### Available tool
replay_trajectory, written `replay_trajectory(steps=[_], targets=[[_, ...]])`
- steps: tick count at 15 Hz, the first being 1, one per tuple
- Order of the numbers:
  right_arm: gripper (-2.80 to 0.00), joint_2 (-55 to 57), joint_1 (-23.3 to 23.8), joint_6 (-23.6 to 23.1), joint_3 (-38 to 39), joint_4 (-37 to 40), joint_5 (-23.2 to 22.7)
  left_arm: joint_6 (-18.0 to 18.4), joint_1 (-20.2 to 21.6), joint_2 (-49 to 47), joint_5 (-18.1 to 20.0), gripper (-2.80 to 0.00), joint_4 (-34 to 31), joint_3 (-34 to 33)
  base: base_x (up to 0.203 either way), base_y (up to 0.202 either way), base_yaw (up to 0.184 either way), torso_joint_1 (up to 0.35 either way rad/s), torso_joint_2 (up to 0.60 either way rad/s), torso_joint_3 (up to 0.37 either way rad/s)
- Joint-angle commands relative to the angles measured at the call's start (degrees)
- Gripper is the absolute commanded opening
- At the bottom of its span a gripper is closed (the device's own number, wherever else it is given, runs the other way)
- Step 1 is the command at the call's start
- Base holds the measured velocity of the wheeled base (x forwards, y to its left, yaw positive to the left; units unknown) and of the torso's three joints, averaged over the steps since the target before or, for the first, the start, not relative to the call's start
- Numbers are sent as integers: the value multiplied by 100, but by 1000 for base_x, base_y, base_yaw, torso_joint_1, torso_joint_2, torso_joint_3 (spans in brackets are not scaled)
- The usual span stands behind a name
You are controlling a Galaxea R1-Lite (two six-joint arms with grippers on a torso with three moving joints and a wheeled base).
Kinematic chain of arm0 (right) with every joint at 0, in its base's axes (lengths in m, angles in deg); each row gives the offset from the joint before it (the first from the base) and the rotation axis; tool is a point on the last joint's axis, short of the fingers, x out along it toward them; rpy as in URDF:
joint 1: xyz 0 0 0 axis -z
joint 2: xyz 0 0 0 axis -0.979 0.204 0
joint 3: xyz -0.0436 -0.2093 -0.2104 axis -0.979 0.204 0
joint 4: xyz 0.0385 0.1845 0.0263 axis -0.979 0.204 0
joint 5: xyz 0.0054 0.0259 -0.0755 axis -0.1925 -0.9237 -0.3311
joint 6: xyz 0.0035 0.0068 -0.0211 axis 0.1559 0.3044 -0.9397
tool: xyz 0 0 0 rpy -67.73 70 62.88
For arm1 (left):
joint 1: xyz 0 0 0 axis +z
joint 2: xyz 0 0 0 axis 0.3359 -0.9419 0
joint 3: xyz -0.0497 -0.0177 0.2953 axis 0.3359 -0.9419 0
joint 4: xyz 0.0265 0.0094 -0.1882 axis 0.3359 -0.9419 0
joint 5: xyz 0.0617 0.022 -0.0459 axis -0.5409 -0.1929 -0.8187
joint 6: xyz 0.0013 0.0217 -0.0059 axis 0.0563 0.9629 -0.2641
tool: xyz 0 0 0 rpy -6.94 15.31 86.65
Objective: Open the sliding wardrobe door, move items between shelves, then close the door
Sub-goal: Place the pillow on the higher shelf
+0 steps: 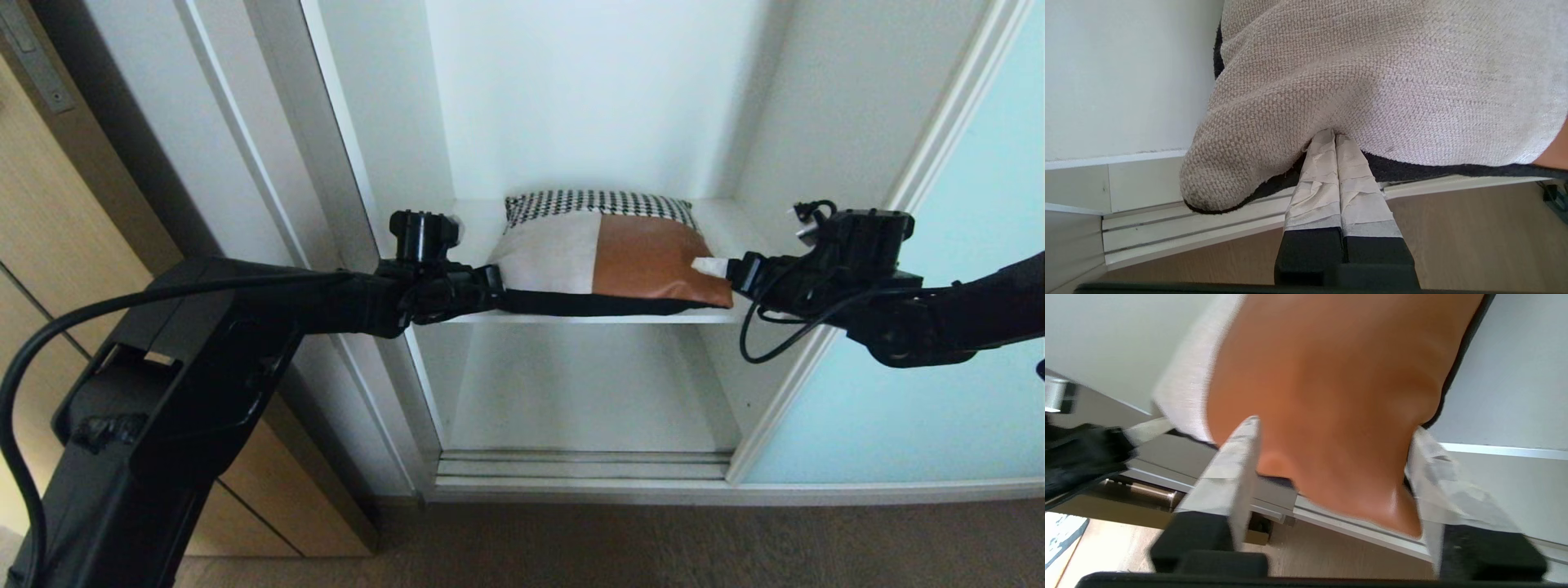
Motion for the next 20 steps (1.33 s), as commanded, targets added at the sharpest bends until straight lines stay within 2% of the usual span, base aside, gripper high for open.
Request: replay_trajectory(steps=[1, 4, 5, 7, 9, 10, 14, 18, 20], targets=[[0, -527, 15, 9, 404, -158, -19, -13, -18, 15, 4, -280, 15, 26, 0, 0, 0, 0, 0, 0], [0, -814, 81, 5, 814, -393, -4, 4, -44, 64, 4, -280, 10, 35, 0, 0, 0, 0, 0, 0], [-280, -1002, 89, 3, 981, -400, -19, 4, -53, 85, 4, -280, 15, 35, 0, 0, 0, 0, 0, 0], [-280, -1424, 78, 6, 1401, -402, -142, 4, -61, 121, 4, -280, 11, 34, 0, 0, 0, 0, 0, 0], [-280, -1674, 34, 13, 1740, -386, -744, 13, -70, 112, 4, -280, 15, 35, 0, 0, 0, 0, 0, 0], [-280, -1660, -44, 41, 1815, -368, -901, 13, -79, 94, 8, -280, 19, 35, 0, 0, 0, 0, 0, 0], [-280, -1013, -570, 57, 1766, -379, -909, 13, -105, 68, 4, -280, 6, 35, 0, 0, 0, 0, 0, 0], [-280, -413, -793, 15, 1514, -313, -857, 13, -106, 77, 23, -280, -30, 26, 0, 0, 0, 0, 0, 0], [-280, -72, -867, -28, 1160, -221, -630, 4, -114, 118, 22, -280, -140, 20, 0, 0, 0, 0, 0, 0]])
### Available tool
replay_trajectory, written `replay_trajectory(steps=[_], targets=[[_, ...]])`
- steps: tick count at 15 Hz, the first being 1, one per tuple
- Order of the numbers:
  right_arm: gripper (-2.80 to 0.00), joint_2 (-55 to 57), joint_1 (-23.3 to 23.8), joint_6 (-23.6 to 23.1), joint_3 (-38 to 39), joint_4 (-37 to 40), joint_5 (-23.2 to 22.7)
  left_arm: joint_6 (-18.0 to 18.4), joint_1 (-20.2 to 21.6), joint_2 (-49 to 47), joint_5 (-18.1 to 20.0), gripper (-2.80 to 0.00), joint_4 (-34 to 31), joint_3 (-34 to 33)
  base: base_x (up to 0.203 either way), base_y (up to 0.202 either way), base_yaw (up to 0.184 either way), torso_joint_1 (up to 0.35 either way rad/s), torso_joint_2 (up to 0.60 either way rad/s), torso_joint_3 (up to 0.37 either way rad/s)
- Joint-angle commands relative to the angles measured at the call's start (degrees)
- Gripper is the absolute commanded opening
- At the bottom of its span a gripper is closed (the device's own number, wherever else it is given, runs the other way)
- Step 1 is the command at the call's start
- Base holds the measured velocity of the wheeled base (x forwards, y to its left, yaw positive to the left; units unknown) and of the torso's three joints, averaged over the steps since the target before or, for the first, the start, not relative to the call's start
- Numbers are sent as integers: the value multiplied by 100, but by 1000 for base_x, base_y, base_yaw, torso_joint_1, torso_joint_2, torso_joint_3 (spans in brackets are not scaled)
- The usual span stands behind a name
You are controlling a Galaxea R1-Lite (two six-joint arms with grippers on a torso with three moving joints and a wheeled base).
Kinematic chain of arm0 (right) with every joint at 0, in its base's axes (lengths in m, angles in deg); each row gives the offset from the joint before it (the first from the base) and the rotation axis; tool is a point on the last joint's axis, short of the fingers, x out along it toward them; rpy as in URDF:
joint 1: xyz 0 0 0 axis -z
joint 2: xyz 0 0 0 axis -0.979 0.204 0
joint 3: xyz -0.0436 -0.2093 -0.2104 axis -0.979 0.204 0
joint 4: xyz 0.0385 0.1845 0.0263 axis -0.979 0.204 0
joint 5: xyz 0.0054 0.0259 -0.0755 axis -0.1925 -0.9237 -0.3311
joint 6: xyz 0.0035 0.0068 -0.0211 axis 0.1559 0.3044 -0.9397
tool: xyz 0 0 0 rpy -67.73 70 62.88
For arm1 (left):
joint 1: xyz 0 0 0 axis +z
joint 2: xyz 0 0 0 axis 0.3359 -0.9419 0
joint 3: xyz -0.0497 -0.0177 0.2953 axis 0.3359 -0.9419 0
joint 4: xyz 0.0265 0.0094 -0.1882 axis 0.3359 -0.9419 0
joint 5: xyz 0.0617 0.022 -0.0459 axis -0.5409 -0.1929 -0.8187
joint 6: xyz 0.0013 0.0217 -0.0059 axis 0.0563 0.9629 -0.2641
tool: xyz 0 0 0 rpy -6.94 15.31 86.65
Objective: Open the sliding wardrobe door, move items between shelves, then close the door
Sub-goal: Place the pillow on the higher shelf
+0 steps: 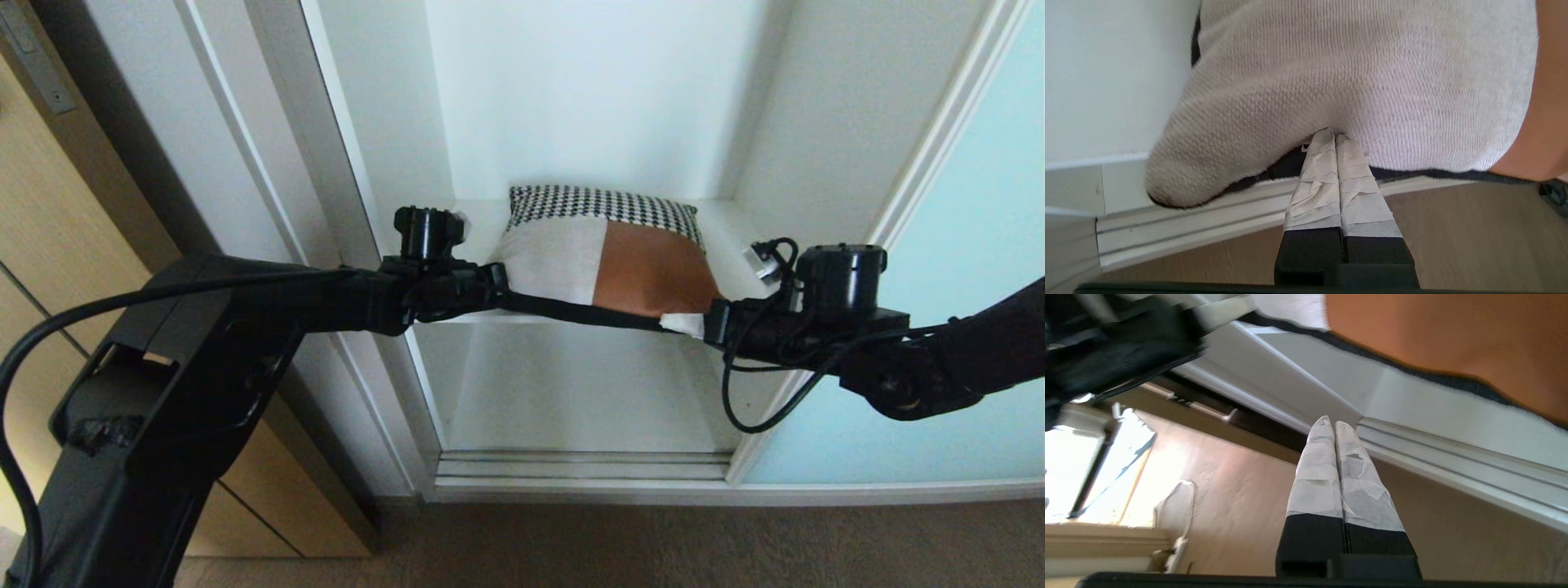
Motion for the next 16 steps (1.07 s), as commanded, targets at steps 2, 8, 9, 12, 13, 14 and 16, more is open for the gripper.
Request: replay_trajectory(steps=[2, 8, 9, 12, 13, 14, 16], targets=[[-280, 774, -78, -8, -696, 198, 583, -20, 6, 186, 1, -280, -43, -88, 0, 0, 0, 0, 0, 0], [-280, 1595, -74, 20, -2137, 1145, 1624, -20, 8, 310, -3, -280, -44, -178, 0, 0, 0, 0, 0, 0], [-280, 1686, -73, 48, -2276, 1134, 1737, -12, -1, 352, -3, -280, -52, -202, 0, 0, 0, 0, 0, 0], [-280, 1951, -79, 78, -2827, 1136, 1832, 6, -97, 535, 35, -280, -5, -677, 0, 0, 0, 0, 0, 0], [-280, 2028, -99, 76, -3018, 1148, 1962, 6, -170, 596, 40, -280, 30, -866, 0, 0, 0, 0, 0, 0], [-280, 2109, -134, 80, -3275, 1166, 2096, 6, -223, 713, 60, -280, 39, -1022, 0, 0, 0, 0, 0, 0], [-280, 2277, -246, 91, -3728, 1208, 2349, 14, -326, 990, 315, -280, 57, -1462, 0, 0, 0, 0, 0, 0]])
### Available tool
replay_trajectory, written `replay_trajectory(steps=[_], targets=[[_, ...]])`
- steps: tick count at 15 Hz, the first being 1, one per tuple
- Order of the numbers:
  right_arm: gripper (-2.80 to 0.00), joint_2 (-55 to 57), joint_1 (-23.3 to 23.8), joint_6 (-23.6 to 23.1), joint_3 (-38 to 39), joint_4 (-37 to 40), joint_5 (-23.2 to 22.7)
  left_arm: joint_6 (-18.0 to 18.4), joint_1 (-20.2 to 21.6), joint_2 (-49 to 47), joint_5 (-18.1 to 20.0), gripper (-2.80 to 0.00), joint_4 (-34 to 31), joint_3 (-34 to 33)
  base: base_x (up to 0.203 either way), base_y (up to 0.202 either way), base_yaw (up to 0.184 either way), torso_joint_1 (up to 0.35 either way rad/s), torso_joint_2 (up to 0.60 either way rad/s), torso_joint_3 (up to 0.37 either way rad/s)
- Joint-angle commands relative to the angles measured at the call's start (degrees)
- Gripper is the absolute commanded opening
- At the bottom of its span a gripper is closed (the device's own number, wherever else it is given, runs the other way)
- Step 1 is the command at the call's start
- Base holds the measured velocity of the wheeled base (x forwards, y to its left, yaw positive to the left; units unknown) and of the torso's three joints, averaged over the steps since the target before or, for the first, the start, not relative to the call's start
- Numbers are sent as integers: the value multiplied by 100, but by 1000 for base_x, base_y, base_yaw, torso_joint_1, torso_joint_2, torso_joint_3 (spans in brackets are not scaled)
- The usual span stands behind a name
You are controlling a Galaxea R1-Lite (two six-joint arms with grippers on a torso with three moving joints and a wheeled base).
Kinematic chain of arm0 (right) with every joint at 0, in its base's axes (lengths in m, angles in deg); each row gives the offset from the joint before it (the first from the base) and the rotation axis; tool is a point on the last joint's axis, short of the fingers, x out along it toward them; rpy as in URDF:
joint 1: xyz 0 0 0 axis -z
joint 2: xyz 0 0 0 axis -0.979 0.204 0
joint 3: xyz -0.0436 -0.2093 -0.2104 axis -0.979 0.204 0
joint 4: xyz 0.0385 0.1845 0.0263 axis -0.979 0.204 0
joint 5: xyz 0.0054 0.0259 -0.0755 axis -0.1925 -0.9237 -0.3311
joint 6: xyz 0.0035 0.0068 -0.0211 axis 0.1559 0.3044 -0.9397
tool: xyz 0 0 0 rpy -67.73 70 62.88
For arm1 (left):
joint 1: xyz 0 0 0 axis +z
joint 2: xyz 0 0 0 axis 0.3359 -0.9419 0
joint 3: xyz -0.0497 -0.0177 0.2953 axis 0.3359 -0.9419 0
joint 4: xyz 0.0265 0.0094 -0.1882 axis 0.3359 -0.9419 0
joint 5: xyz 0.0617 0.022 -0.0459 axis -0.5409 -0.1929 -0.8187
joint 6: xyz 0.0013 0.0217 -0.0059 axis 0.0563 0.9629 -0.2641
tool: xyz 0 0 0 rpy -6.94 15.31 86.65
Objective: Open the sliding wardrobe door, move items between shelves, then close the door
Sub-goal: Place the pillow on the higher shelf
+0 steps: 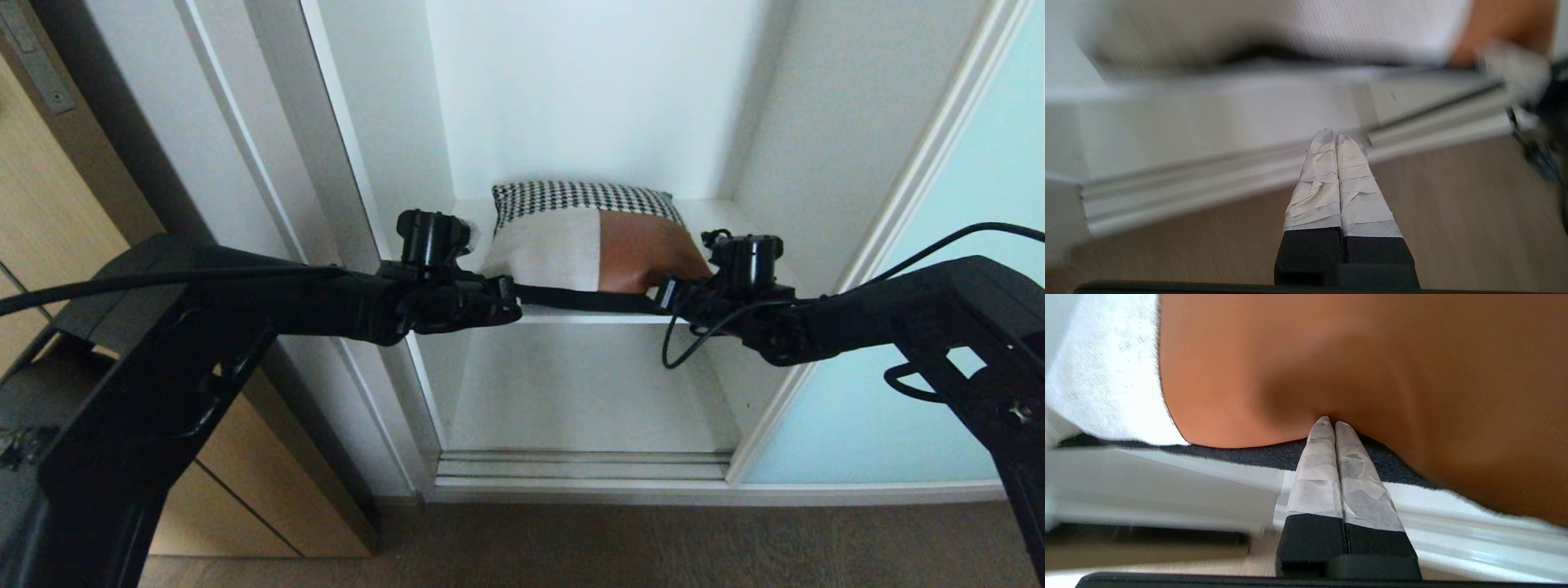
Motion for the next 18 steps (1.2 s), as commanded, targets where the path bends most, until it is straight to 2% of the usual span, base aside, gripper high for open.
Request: replay_trajectory(steps=[1, 3, 6, 10, 12, 14, 18], targets=[[-280, 260, -123, 20, -440, 55, 107, -6, -163, 436, 395, -280, 27, -521, 0, 0, 0, 0, 0, 0], [-280, 363, -126, 25, -677, 163, 110, 5, -245, 321, 555, -280, 81, -486, 0, 0, 0, 0, 0, 0], [-280, 699, -118, 28, -1363, 192, 207, -14, -239, -158, 367, -280, 199, -132, 0, 0, 0, 0, 0, 0], [-280, 734, -126, 42, -1345, 207, 279, -7, -232, 187, 365, -280, 222, -373, 0, 0, 0, 0, 0, 0], [-280, 374, -119, 172, -980, 195, 363, 7, -237, 553, 370, -280, 232, -643, 0, 0, 0, 0, 0, 0], [-280, -240, -123, 259, -294, 95, 389, 11, -238, 1028, 368, -280, 312, -998, 0, 0, 0, 0, 0, 0], [-280, -1836, -295, 195, 1645, -463, 417, 3, -247, 2293, 233, -280, 461, -1822, 0, 0, 0, 0, 0, 0]])
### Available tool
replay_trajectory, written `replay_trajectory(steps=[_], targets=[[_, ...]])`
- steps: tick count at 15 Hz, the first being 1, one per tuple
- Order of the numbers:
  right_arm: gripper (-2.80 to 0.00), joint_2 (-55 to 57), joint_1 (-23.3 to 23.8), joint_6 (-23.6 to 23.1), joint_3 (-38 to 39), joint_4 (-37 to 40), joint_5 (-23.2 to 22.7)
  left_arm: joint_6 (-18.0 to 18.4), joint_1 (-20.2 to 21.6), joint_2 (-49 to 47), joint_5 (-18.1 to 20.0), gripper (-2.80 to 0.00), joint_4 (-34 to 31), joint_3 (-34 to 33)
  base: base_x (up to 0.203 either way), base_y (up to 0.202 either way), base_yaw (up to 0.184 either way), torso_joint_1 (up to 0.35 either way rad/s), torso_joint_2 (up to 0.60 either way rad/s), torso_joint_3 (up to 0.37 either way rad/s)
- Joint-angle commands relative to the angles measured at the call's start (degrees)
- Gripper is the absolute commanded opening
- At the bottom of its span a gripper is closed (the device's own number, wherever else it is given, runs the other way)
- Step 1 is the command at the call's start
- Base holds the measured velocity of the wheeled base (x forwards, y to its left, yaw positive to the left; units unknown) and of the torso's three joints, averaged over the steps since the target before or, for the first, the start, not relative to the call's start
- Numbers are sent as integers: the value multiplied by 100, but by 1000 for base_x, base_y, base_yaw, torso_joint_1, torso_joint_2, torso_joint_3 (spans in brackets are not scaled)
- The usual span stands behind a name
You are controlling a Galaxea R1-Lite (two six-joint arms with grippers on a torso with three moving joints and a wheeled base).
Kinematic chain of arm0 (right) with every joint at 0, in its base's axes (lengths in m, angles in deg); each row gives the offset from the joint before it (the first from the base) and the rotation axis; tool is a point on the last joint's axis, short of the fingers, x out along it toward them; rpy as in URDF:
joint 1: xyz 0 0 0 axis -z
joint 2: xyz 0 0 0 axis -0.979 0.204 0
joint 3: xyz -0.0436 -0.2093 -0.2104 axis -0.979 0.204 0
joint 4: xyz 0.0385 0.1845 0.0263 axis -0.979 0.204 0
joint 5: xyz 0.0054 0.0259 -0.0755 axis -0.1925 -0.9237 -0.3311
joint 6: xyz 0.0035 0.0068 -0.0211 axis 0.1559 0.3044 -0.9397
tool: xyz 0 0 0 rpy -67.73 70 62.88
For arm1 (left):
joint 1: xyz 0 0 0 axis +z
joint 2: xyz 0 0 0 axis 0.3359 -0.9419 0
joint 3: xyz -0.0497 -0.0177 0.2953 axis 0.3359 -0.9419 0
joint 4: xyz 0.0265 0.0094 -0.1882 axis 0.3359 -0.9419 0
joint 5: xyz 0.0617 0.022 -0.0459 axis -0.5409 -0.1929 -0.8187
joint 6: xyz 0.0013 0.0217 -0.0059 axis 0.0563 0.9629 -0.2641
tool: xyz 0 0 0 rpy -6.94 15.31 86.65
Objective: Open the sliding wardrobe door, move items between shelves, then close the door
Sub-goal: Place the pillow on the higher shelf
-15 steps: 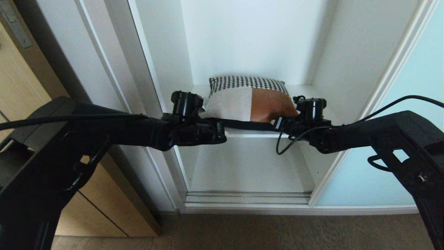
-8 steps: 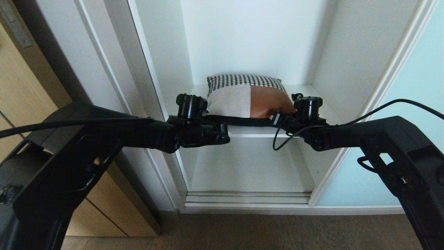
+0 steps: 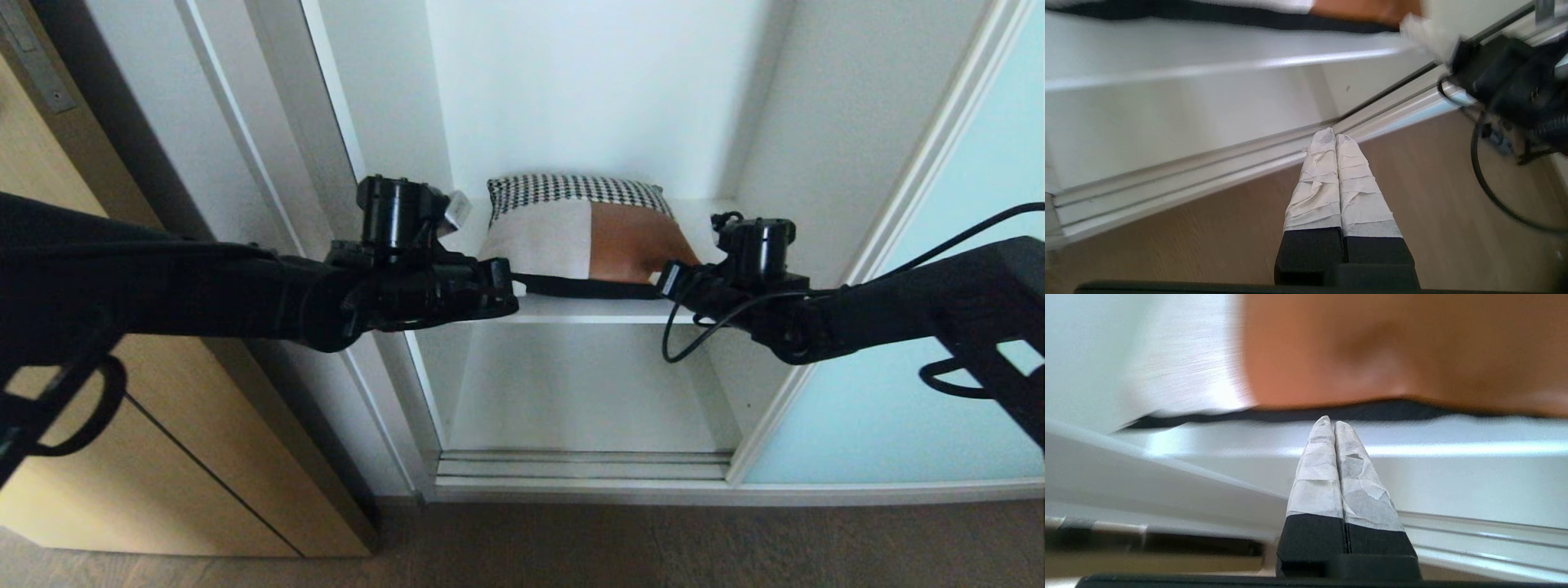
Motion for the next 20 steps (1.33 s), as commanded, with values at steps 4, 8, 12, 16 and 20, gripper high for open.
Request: replay_trajectory(steps=[4, 8, 12, 16, 20], targets=[[-280, -2895, -481, -400, 2563, -226, 121, 70, -16, 1847, -907, -280, 9, -1452, 0, 0, 0, 0, 0, 0], [-280, -4787, -1213, -1015, 3771, 255, 1178, 358, -23, 3285, -1312, -280, -415, -2077, 0, 0, 0, 0, 0, 0], [-280, -7036, -1623, -1163, 4381, 1372, 1850, 1052, 48, 4720, -2400, -280, -933, -3257, 0, 0, 0, 0, 0, 0], [-280, -9088, -1221, -1167, 5250, 2269, 1574, 1255, 283, 6329, -2886, -280, -1139, -4490, 0, 0, 0, 0, 0, 0], [-280, -9931, -510, -1058, 5611, 2601, 1008, 1362, 1161, 7343, -3283, -280, -1582, -4991, 0, 0, 0, 0, 0, 0]])
